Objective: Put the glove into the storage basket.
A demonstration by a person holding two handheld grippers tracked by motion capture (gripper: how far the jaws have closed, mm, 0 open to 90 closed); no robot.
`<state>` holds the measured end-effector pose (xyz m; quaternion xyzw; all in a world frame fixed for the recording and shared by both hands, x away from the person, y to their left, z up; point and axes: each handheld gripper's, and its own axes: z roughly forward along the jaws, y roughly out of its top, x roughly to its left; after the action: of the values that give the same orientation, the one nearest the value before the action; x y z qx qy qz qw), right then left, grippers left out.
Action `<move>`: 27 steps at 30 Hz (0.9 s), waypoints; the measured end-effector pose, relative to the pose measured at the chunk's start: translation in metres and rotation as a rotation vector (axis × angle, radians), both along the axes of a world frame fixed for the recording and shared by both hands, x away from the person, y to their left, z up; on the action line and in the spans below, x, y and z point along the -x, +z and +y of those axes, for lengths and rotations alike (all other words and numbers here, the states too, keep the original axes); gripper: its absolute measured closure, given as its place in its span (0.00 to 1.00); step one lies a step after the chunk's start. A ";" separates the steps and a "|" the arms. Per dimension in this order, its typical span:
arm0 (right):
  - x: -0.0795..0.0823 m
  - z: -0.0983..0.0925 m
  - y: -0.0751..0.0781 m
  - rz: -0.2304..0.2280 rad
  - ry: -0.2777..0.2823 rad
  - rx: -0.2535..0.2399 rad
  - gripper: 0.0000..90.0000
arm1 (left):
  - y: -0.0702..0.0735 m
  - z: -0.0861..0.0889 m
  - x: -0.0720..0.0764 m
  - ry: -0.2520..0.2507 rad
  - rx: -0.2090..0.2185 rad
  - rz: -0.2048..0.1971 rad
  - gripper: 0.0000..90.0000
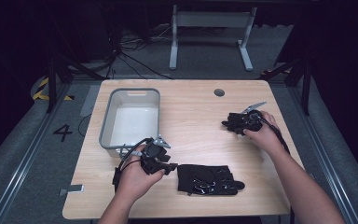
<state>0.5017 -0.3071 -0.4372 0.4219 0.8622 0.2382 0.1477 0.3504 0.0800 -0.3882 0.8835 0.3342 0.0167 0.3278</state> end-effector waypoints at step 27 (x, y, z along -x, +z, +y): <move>0.064 0.003 0.101 -0.195 0.004 -0.263 0.88 | 0.004 -0.018 -0.006 -0.057 0.018 -0.004 0.65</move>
<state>0.4380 -0.3042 -0.3364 0.4109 0.8058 0.3894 0.1738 0.3567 0.0623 -0.3845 0.8897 0.3083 0.0062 0.3367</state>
